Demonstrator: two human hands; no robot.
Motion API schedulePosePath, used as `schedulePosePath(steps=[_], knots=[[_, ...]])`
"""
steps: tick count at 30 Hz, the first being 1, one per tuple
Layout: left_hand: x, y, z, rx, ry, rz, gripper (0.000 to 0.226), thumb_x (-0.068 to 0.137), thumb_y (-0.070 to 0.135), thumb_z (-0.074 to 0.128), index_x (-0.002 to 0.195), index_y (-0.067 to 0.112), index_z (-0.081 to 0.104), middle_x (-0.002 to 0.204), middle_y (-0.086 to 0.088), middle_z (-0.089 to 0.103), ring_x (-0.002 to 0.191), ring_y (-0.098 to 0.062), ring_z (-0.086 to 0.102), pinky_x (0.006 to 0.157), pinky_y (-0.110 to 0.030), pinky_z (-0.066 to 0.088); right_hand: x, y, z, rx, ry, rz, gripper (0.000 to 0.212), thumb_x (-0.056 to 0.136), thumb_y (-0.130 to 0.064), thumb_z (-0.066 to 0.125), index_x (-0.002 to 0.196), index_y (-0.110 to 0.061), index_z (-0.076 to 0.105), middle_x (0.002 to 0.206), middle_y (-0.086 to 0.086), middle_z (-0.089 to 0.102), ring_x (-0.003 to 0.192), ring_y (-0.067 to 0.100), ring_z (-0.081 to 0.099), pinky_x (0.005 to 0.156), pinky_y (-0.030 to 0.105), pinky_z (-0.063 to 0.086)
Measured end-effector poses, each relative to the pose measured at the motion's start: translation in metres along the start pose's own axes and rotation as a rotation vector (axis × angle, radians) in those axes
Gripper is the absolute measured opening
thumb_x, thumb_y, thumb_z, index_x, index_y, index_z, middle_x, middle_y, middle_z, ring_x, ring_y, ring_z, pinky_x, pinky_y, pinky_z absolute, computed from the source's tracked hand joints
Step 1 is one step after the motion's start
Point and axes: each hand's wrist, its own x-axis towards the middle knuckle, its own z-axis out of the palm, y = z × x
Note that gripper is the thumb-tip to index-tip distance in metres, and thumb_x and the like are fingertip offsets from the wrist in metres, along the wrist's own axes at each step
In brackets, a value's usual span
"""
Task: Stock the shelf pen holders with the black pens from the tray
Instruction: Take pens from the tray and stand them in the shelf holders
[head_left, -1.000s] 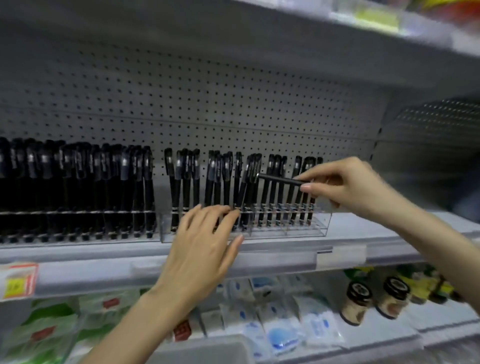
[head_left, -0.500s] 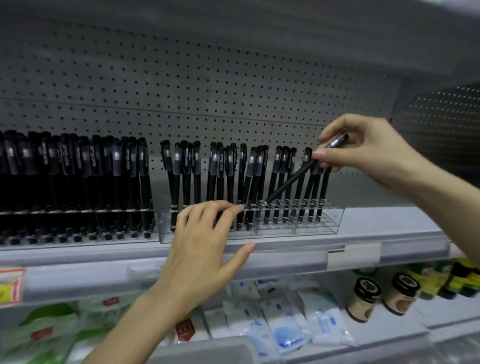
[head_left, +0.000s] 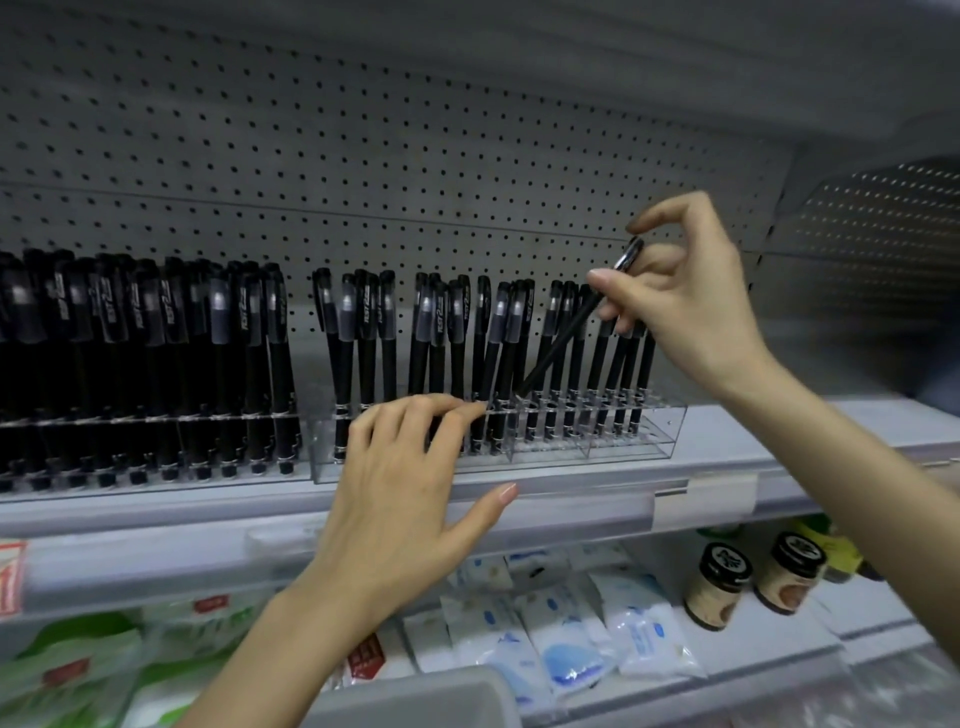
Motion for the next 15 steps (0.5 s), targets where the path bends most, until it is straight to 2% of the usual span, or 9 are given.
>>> schedulePosePath(steps=[3, 6, 15], knots=[[-0.001, 0.001, 0.0, -0.008, -0.005, 0.001, 0.06, 0.091, 0.064, 0.033, 0.128, 0.021, 0.054, 0.118, 0.005, 0.051, 0.112, -0.013, 0.041, 0.101, -0.03, 0.019, 0.001, 0.0, 0.007, -0.002, 0.013, -0.041, 0.038, 0.08, -0.014, 0.074, 0.092, -0.027, 0.041, 0.062, 0.003, 0.061, 0.055, 0.015, 0.066, 0.051, 0.022, 0.052], [0.0, 0.0, -0.001, -0.008, -0.009, -0.007, 0.062, 0.092, 0.064, 0.029, 0.129, 0.021, 0.053, 0.119, 0.005, 0.051, 0.113, -0.013, 0.041, 0.102, -0.03, 0.019, 0.006, 0.002, 0.01, -0.012, 0.02, -0.078, 0.039, 0.078, -0.017, 0.076, 0.089, -0.03, 0.041, 0.061, 0.002, 0.06, 0.055, 0.017, 0.067, 0.051, 0.024, 0.051], [0.001, 0.0, 0.0, 0.004, -0.017, -0.011, 0.065, 0.092, 0.065, 0.027, 0.128, 0.019, 0.055, 0.119, 0.002, 0.054, 0.113, -0.014, 0.041, 0.101, -0.031, 0.02, 0.011, 0.003, 0.006, 0.027, -0.057, -0.093, 0.036, 0.077, -0.012, 0.076, 0.089, -0.02, 0.043, 0.066, 0.005, 0.062, 0.051, 0.014, 0.064, 0.047, 0.022, 0.051]])
